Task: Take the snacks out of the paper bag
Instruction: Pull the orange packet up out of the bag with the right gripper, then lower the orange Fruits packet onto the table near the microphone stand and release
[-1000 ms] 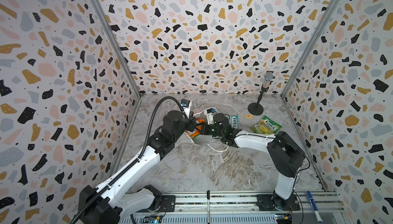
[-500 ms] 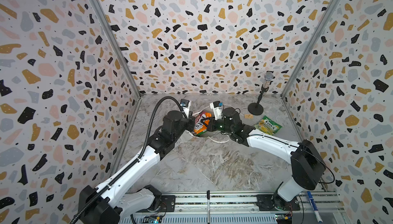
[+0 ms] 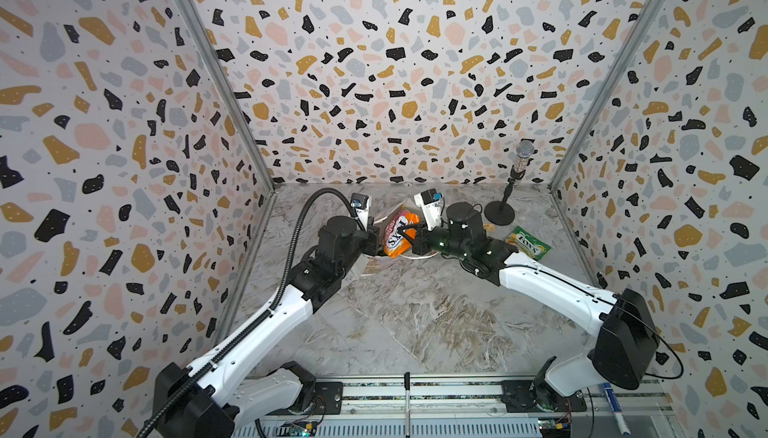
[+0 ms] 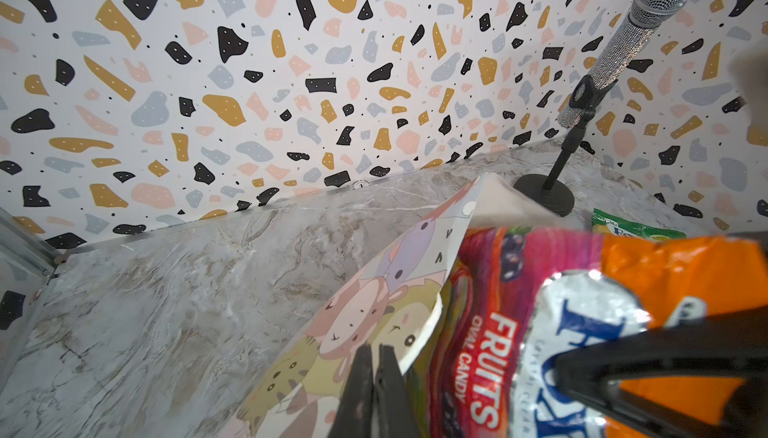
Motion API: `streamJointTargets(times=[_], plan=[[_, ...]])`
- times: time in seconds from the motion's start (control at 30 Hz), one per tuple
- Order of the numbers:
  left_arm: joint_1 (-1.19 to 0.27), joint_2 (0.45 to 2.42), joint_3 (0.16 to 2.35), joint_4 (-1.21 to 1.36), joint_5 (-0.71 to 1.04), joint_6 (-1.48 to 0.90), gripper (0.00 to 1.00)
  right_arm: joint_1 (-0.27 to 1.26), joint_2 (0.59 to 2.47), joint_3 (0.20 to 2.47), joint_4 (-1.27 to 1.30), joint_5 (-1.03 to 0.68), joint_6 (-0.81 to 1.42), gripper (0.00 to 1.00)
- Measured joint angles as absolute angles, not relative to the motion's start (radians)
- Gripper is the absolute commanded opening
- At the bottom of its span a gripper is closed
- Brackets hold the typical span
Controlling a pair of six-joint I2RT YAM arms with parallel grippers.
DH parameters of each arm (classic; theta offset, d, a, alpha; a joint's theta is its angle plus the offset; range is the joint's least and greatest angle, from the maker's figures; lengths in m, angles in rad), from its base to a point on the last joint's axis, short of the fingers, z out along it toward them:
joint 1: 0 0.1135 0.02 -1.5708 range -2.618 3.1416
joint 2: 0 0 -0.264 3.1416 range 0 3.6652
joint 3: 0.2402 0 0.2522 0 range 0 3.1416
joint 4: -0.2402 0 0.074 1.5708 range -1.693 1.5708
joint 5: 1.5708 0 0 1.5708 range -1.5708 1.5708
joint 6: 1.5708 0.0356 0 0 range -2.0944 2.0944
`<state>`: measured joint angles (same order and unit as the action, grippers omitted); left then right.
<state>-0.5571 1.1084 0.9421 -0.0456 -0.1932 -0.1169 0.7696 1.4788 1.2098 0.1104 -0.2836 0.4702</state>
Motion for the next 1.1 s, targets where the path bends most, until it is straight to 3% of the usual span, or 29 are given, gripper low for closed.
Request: streamJointTargets(times=[0.63,0.93,1.1], plan=[[-0.557,1.108,0.942,-0.049,-0.194,-0.117,0.00,0.690,1.340,1.413,-0.047,-0.142,0.329,0.00],[-0.557,1.107,0.942,-0.052,-0.194,-0.117,0.00,0.554,1.245,1.399,-0.161,-0.071,0.303,0.00],[-0.557,1.107,0.942,-0.052,-0.196,-0.116,0.00,0.427,1.151,1.284,-0.239,-0.069,0.300,0.00]])
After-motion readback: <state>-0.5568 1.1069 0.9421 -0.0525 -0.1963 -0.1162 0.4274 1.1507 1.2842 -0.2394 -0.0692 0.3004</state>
